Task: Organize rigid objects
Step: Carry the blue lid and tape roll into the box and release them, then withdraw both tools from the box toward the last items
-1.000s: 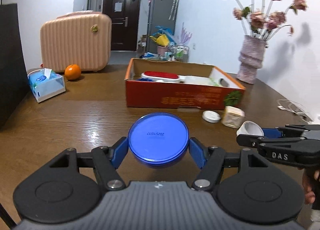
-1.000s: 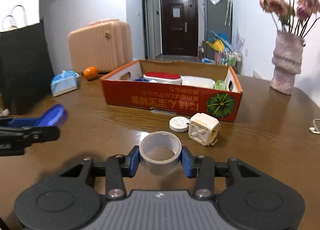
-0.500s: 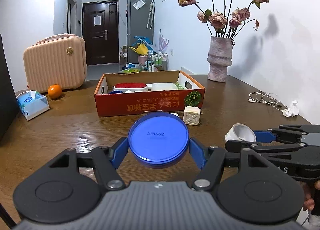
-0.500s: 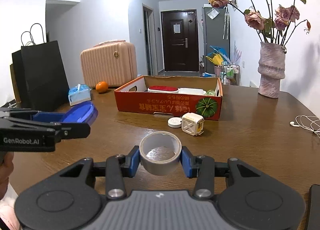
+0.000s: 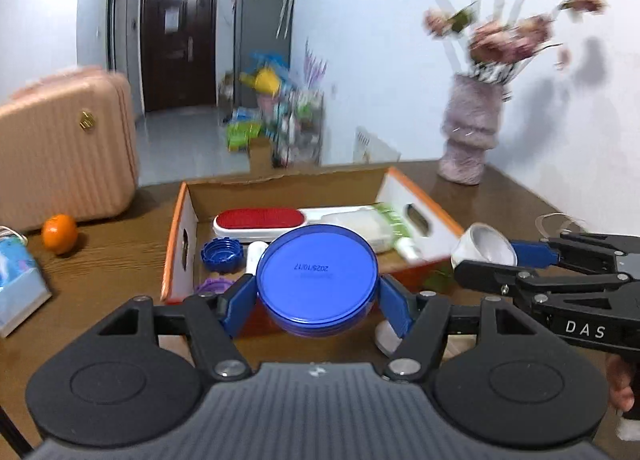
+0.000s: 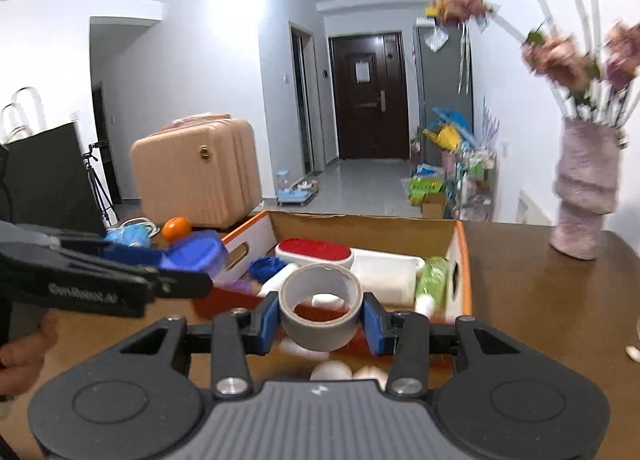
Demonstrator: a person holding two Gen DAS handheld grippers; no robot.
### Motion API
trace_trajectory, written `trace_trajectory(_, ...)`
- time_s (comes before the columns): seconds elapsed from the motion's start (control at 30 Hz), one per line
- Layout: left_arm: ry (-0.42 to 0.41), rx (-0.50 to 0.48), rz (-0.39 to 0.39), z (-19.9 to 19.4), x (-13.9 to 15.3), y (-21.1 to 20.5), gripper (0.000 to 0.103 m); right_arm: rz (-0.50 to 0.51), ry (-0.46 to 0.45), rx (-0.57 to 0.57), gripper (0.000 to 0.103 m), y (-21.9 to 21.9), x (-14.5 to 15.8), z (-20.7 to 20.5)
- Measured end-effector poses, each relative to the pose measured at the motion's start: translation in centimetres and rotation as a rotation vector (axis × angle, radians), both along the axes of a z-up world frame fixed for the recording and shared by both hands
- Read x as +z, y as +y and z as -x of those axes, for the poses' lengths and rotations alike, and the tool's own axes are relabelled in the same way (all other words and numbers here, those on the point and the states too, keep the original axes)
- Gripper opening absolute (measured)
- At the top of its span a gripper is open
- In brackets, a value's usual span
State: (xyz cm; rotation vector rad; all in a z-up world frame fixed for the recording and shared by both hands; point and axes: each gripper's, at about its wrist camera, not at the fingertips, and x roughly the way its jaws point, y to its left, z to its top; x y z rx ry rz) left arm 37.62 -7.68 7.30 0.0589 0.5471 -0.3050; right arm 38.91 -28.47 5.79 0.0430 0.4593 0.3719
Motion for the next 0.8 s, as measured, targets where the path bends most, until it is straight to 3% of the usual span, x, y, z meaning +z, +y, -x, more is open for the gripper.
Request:
trace_trajectory(0.17, 0.133, -0.021, -0.028, -9.8, -1.2, -0.8, 0.068, 0.073, 0.104, -0.002, 0.042, 1.1, -1.6, -9.2)
trace_trajectory(0.33, 0.234, -0.049, -0.100, -15.7, -3.7, -1.3, 0.068, 0.176, 0.189, 0.020, 0.042, 2.7, -4.2, -14.1)
trace_trajectory(0.53, 0.311, -0.100, -0.159, -17.6, -6.4, -2.1, 0.069, 0.171, 0.233, 0.027, 0.043, 3.1, -6.1, -16.0)
trace_trajectory(0.67, 0.324, -0.083, -0.141, -18.2, -7.0, -2.0, 0.074, 0.163, 0.241, 0.018, 0.043, 2.8, -6.4, -16.4)
trace_trajectory(0.8, 0.318, -0.086, -0.121, -18.0, -6.1, -1.7, 0.075, 0.153, 0.207, 0.010, 0.045, 2.1, -4.8, -15.4)
